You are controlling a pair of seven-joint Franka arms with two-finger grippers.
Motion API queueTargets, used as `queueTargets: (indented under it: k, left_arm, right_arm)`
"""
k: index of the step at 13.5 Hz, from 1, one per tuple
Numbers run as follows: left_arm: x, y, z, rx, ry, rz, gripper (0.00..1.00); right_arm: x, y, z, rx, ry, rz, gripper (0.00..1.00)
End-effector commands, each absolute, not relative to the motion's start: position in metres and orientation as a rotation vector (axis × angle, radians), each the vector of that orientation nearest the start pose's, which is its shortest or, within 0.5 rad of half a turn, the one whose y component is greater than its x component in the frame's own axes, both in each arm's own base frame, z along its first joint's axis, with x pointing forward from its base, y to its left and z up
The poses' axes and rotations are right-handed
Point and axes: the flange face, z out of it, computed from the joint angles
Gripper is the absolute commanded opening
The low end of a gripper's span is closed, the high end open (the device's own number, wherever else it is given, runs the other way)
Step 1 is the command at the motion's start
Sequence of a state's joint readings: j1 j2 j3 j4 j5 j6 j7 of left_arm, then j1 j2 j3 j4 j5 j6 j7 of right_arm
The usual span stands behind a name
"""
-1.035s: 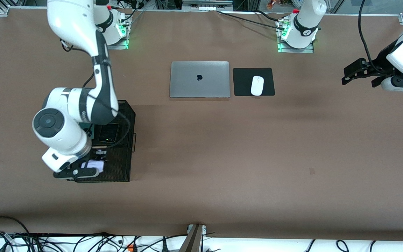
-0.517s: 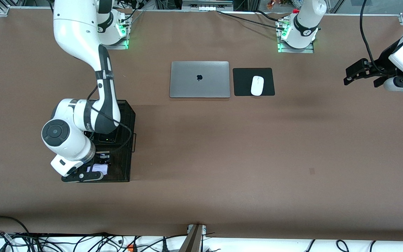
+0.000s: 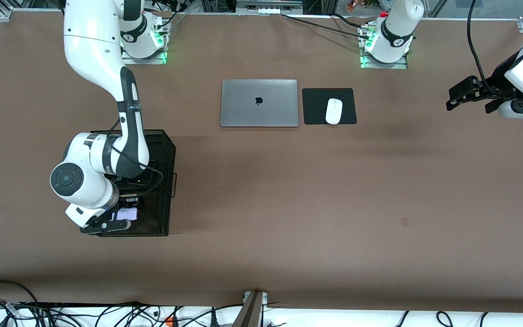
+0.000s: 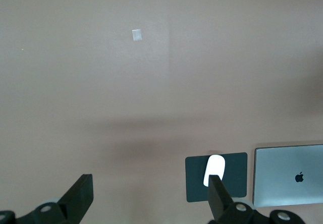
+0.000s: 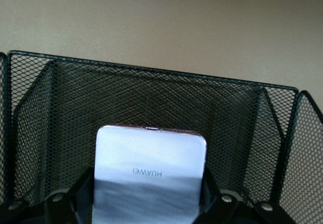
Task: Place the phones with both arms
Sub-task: 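Open the right gripper and lift it out of the basket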
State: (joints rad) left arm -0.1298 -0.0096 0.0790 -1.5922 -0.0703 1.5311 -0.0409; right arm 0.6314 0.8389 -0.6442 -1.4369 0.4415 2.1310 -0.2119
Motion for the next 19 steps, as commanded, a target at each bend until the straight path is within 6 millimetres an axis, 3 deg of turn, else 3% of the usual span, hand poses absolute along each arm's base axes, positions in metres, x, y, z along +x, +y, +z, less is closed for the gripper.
queueTargets:
  k: [1,5,8,10,12,16,19]
  left_arm:
    - [0.545,-0.032,0.622,-3.186,0.024,0.074,1.0]
    - [0.545,-0.031,0.622,-3.167,0.025,0.072,1.0]
    - [0.545,-0.03,0.622,-3.166,0.023,0.07,1.0]
    - [0.547,-0.03,0.62,-3.165,0.023,0.072,1.0]
    - [0.549,-0.031,0.616,-3.164,0.022,0.084,1.0]
    - [0.549,-0.031,0.616,-3.164,0.022,0.084,1.0]
    - [0.549,-0.031,0.616,-3.163,0.022,0.087,1.0]
  right_arm:
    - [0.714,0.105,0.267,-3.158,-0.195,-0.049,0.99]
    - [0.716,0.106,0.271,-3.157,-0.198,-0.063,1.0]
    - [0.72,0.108,0.288,-3.151,-0.216,-0.074,1.0]
    - [0.729,0.099,0.316,-3.131,-0.211,-0.008,1.0]
    - [0.731,0.098,0.357,-3.101,-0.225,0.106,0.99]
    - [0.71,0.085,0.432,-3.082,-0.205,0.242,0.99]
    - [0.699,0.078,0.469,-3.057,-0.163,0.228,1.0]
